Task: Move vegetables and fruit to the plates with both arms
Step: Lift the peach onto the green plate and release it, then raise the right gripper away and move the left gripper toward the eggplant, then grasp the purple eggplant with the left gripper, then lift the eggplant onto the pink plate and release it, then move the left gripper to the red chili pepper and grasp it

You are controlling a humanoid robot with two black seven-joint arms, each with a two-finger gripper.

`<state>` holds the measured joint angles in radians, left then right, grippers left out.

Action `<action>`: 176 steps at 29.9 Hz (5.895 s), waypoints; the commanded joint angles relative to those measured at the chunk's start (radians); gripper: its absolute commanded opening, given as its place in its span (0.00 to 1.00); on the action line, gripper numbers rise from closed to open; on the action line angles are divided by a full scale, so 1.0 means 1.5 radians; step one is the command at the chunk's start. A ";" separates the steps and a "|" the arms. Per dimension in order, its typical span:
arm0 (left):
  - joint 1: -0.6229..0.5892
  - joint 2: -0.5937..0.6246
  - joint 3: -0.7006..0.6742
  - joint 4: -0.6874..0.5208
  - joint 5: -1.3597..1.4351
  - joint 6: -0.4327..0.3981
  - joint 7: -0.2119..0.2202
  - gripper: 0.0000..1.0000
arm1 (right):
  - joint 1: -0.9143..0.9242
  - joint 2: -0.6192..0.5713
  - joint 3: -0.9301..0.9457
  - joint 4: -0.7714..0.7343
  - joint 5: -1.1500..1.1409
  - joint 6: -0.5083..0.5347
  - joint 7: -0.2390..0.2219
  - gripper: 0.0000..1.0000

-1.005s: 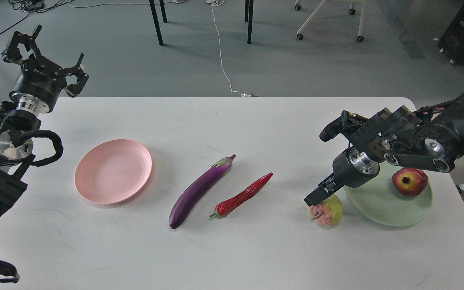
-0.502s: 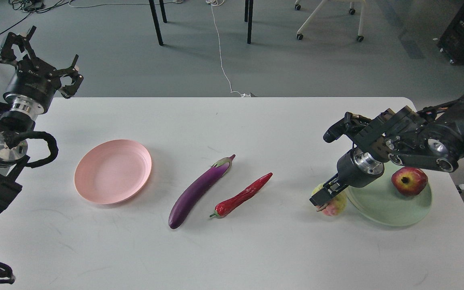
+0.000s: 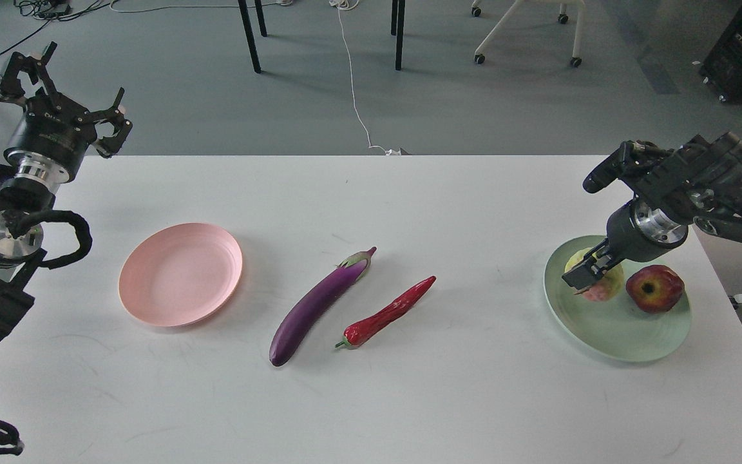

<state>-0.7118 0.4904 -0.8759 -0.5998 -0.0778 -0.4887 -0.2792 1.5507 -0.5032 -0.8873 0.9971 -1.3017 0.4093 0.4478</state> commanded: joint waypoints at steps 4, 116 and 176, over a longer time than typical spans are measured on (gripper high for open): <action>-0.001 0.000 -0.003 0.000 0.000 0.000 0.000 0.98 | -0.018 -0.017 0.015 -0.002 0.003 -0.024 0.000 0.95; -0.025 0.291 0.357 -0.506 1.275 0.123 0.080 0.07 | -0.576 0.004 1.003 -0.278 1.051 0.053 -0.003 1.00; -0.041 -0.093 0.538 -0.472 1.506 0.170 0.126 0.27 | -0.593 -0.004 1.013 -0.278 1.049 0.053 0.002 1.00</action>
<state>-0.7816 0.3475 -0.0812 -1.3125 2.1819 -0.2332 -0.0918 0.6598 -0.5067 0.6318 0.5815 0.2715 0.4887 0.4511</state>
